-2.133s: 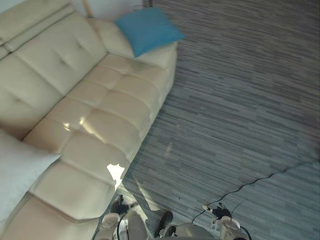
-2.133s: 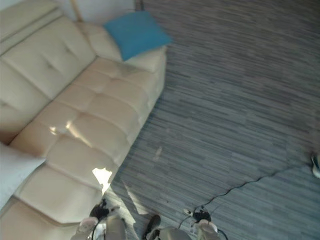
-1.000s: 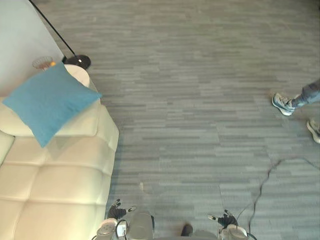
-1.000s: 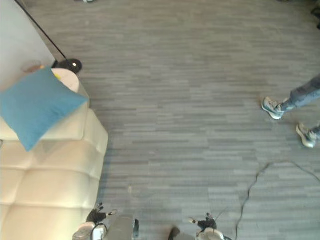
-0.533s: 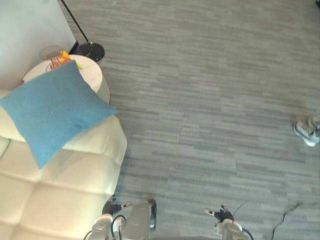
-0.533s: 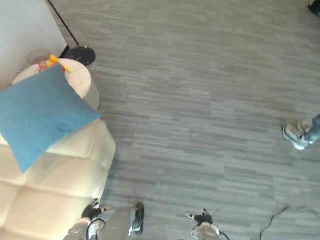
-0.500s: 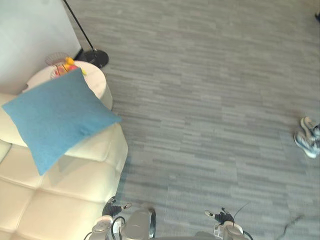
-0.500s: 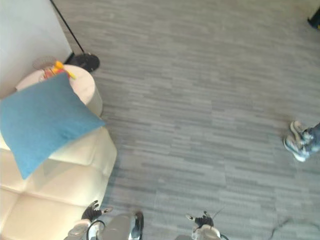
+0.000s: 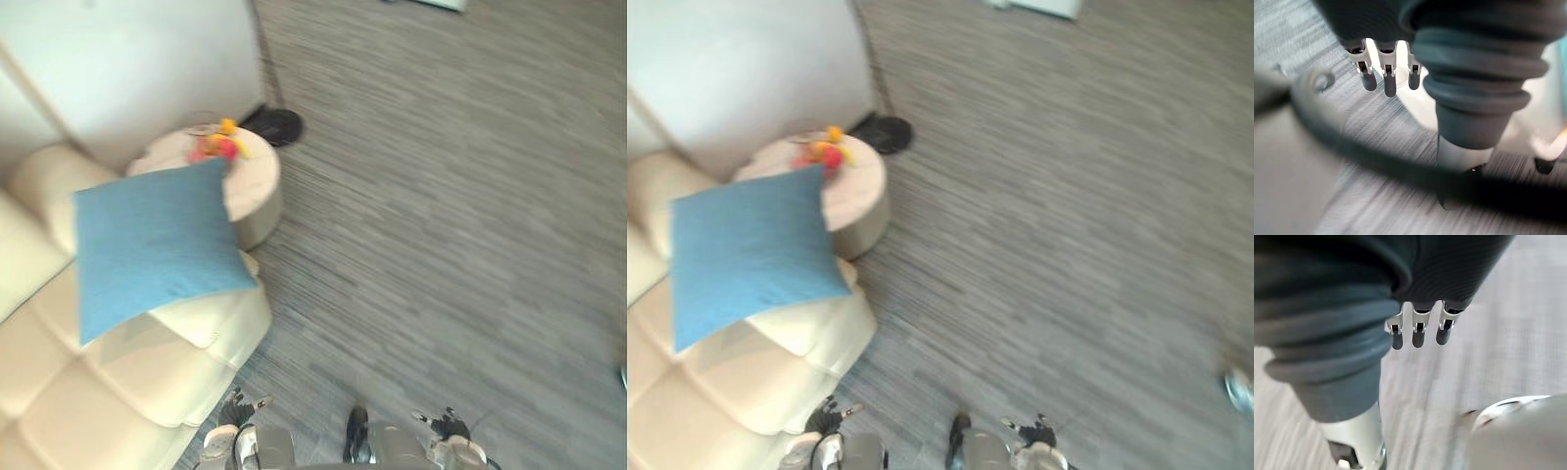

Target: Pick up cushions and gather them together orderly.

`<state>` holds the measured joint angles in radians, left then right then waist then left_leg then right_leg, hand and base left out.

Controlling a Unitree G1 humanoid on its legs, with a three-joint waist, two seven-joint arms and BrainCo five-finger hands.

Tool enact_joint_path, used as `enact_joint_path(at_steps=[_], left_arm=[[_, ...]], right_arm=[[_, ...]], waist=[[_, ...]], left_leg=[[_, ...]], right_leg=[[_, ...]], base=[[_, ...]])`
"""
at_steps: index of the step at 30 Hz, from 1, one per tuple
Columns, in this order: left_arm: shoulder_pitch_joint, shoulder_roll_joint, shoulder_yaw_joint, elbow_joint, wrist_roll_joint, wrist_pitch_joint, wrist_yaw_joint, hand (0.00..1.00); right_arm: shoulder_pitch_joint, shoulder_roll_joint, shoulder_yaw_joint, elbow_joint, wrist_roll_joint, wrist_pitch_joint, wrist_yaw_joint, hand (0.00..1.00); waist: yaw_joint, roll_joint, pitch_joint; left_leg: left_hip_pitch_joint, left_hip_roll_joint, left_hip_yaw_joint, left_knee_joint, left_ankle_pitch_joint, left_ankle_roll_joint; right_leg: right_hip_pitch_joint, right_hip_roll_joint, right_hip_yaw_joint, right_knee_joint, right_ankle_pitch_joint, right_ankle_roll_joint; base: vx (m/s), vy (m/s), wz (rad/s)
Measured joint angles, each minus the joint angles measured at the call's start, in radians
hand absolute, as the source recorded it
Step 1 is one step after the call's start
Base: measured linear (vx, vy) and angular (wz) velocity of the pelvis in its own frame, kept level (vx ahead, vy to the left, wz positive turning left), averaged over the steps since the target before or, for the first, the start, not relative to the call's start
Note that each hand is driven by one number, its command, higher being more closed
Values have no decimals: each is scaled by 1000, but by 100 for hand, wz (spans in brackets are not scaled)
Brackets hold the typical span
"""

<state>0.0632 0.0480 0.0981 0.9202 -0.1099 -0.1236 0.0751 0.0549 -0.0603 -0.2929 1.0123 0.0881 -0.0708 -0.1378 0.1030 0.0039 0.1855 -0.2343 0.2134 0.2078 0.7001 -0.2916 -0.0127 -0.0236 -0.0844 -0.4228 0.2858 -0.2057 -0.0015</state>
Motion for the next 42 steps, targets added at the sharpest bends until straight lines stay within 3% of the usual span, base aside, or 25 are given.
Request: enact_joint_path(at_steps=[2,4,8,9,10,11,12,13,14,15,17,19,21,22,23,26,29,34,39,42], left_arm=[[-13,-4,-21,7,0,2,0,0],[-23,6,-23,26,2,3,-2,0],[-46,31,-55,40,-2,0,-4,0],[-39,27,-60,48,0,0,-4,0],[-37,18,-74,69,0,3,-12,0],[-40,28,-80,76,2,4,-14,0],[-41,32,-86,76,2,4,-17,0],[-42,35,-98,76,2,5,-19,0],[-39,51,-98,79,4,6,-19,0],[-35,61,-97,84,7,10,-19,0],[-23,70,-96,81,8,11,-16,0],[-24,69,-96,80,8,11,-16,0],[-35,61,-97,78,8,5,-12,0],[-32,64,-97,78,10,4,-11,0],[-34,63,-96,83,11,5,-10,0],[-13,43,-92,82,9,2,-9,0],[-11,34,-84,86,10,2,-10,0],[-7,46,-83,93,11,2,-9,0],[10,54,-35,72,-2,2,5,0],[11,100,15,15,-15,3,9,0]], right_arm=[[-17,-15,-2,-2,0,0,0,0],[-18,-8,-10,7,0,1,2,0],[-29,3,-18,36,0,4,1,0],[-31,-1,-17,46,0,4,2,0],[-25,-14,-17,54,-1,4,1,0],[-26,-13,-17,58,-1,3,5,0],[-26,-11,-17,63,-1,4,6,0],[-26,-1,-15,65,-1,12,10,0],[-26,12,-14,65,-1,12,12,0],[-28,20,-12,66,-1,12,12,0],[-40,18,-4,65,-1,11,13,0],[-48,18,4,61,-1,6,13,0],[-49,17,24,64,0,3,12,0],[-39,20,24,66,0,2,12,0],[-32,14,21,70,1,2,12,0],[-19,8,15,66,2,2,11,0],[-14,20,-20,64,2,2,11,0],[2,21,-23,51,40,-1,10,0],[0,19,-22,-69,53,-13,9,0],[0,6,-15,-189,72,-25,11,0]], waist=[[2,22,-5],[6,8,-8],[8,-13,-2],[7,-4,-24],[-6,-3,-38],[-14,-5,-43],[-16,-7,-42],[-24,-24,-30],[-32,-34,-25],[-40,-39,-21],[-45,-41,-14],[-48,-40,-13],[-55,-44,-14],[-54,-65,-21],[-55,-64,-20],[-45,-18,-40],[-45,-5,-45],[-45,-29,-60],[-46,-27,-64],[-47,-27,-64]], left_leg=[[-40,-6,66,-189,67,2],[-13,-49,144,-264,103,-3],[-83,-44,250,-87,88,-11],[-53,-65,241,-235,98,3],[-30,-88,241,-274,100,44],[0,-119,240,-310,96,50],[27,-141,233,-333,94,55],[68,-166,213,-354,86,65],[92,-178,189,-362,83,68],[115,-186,169,-377,83,68],[186,-188,137,-411,83,67],[206,-188,107,-422,82,65],[199,-193,39,-420,82,50],[198,-217,3,-420,78,37],[201,-222,-26,-417,73,30],[200,-192,-70,-427,79,9],[207,-176,-118,-472,101,-20],[228,-176,-178,-527,138,-36],[255,-186,-188,-595,180,-35],[262,-188,-189,-640,212,-33]], right_leg=[[13,-18,-47,-1,-16,22],[28,-74,-73,2,-29,53],[129,-110,-128,-118,19,102],[140,-115,-133,-104,20,104],[134,-144,-128,-41,2,129],[113,-192,-126,58,0,133],[77,-237,-109,178,6,125],[6,-294,-62,382,25,90],[-36,-300,-21,499,9,85],[-65,-292,7,546,-13,88],[-97,-228,52,499,-62,109],[-113,-173,95,391,-73,107],[-127,-69,255,142,-50,108],[-123,-58,311,34,51,75],[-112,-64,304,41,74,73],[-67,-38,246,-32,87,58],[-21,-15,189,-101,109,42],[33,-4,125,-164,119,34],[61,-4,115,-214,147,33],[59,-3,110,-228,160,30]], base=[[263,46,83],[294,142,62],[271,161,48],[262,199,19],[306,242,27],[268,229,35],[271,203,52],[258,153,64],[250,115,74],[244,55,69],[238,23,51],[185,-37,54],[140,-118,97],[146,-206,103],[130,-171,84],[130,-132,45],[90,-144,42],[45,-69,33],[-7,-5,10],[-58,-6,6]])
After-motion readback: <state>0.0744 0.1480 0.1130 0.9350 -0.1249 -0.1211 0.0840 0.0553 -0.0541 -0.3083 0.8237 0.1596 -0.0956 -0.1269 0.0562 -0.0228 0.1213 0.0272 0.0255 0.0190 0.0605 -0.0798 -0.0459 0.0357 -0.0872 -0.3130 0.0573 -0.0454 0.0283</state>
